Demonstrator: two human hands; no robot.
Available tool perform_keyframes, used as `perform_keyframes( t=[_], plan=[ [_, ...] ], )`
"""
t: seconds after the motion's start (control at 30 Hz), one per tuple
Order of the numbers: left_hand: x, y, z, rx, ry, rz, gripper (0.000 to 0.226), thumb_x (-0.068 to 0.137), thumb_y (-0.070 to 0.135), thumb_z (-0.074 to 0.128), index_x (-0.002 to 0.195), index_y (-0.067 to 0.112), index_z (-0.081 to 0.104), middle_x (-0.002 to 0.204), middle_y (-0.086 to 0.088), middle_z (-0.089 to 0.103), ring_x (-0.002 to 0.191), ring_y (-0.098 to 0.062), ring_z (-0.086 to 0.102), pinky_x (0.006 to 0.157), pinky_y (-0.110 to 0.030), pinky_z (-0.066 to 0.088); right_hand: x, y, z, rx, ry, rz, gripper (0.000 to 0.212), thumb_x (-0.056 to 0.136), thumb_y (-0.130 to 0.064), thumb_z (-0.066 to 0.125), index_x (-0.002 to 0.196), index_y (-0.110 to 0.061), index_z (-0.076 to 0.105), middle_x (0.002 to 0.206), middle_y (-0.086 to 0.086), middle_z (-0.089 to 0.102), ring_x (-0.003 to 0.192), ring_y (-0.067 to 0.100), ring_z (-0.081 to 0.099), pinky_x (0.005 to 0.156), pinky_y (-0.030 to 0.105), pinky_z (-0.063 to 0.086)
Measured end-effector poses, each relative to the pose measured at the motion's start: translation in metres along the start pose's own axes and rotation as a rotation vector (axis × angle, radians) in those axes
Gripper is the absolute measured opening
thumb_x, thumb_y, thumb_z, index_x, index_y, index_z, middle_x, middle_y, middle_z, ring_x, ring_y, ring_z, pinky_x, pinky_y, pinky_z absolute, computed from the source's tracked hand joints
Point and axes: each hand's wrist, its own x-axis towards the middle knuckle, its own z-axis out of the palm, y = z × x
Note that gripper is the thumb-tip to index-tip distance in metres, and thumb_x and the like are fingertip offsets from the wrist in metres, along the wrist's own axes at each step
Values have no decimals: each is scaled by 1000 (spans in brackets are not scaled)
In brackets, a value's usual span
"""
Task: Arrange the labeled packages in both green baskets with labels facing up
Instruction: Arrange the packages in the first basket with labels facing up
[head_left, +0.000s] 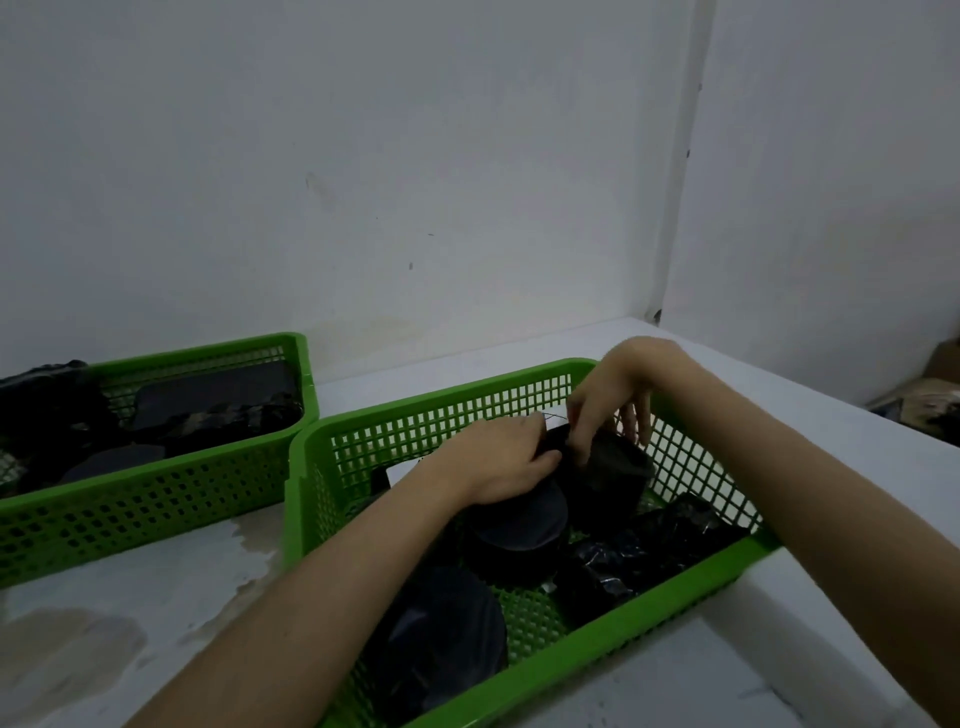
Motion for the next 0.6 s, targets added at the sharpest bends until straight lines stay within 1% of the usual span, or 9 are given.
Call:
perform_keyframes(
  t=[0.07, 0.13, 0.23, 0.33, 0.37, 0.43, 0.5, 0.57, 0.6],
  plan=[
    [0, 3, -4, -146, 62, -35, 51, 92, 46, 40, 127, 9, 43, 128, -11, 57, 111, -27, 56, 90, -35, 42, -3, 26, -6, 329, 26, -197, 33, 86, -24, 61, 115, -14, 51, 105, 11, 58, 87, 25, 61, 72, 32, 57],
    [1, 5, -7, -338, 85, -60, 71, 85, 57, 48, 140, 14, 32, 140, -9, 46, 122, -23, 51, 101, -36, 42, -5, 49, -6, 671, 36, -415, 32, 82, -16, 59, 113, -16, 50, 105, 11, 58, 88, 25, 61, 70, 30, 59],
    [2, 6, -11, -506, 144, -76, 96, 73, 53, 67, 147, 20, 16, 148, -7, 33, 133, -22, 41, 110, -37, 37, -5, 62, -2, 912, 44, -532, 35, 76, -16, 50, 110, -12, 52, 101, 10, 61, 76, 16, 69, 64, 26, 59],
    [3, 5, -8, -466, 196, -88, 97, 71, 44, 74, 145, 14, 20, 142, -7, 37, 129, -22, 44, 105, -32, 40, -2, 59, 0, 909, 63, -535, 32, 75, -14, 47, 105, -14, 56, 99, 11, 63, 76, 15, 68, 64, 24, 59],
    [1, 5, -7, -406, 215, -81, 93, 71, 44, 74, 143, 14, 24, 139, -6, 38, 126, -21, 45, 102, -29, 39, -3, 57, 0, 877, 67, -531, 30, 77, -17, 49, 105, -14, 57, 103, 13, 63, 81, 17, 66, 65, 24, 59],
    [0, 6, -4, -304, 255, -51, 86, 71, 46, 73, 139, 15, 31, 133, -5, 38, 123, -20, 43, 100, -28, 37, -4, 52, 1, 790, 67, -502, 31, 83, -33, 61, 108, -15, 57, 118, 20, 60, 93, 23, 62, 68, 25, 59],
    [0, 7, 0, -263, 257, -27, 83, 70, 48, 71, 138, 18, 34, 132, -4, 38, 125, -20, 40, 103, -30, 36, -5, 46, 4, 682, 71, -419, 37, 83, -42, 56, 112, -19, 53, 130, 20, 54, 106, 27, 58, 75, 28, 58],
    [0, 10, 3, -198, 225, 21, 82, 70, 50, 69, 138, 18, 35, 135, -2, 39, 127, -19, 35, 107, -31, 34, -1, 41, 7, 546, 107, -299, 39, 88, -32, 56, 123, -19, 46, 129, 13, 52, 115, 30, 57, 80, 30, 56],
    [0, 11, 4, -161, 206, 53, 80, 72, 49, 68, 138, 18, 36, 137, -1, 39, 127, -18, 33, 107, -30, 32, 2, 41, 7, 482, 109, -245, 46, 87, -28, 59, 129, -19, 43, 130, 10, 51, 118, 31, 56, 81, 31, 56]
  ],
)
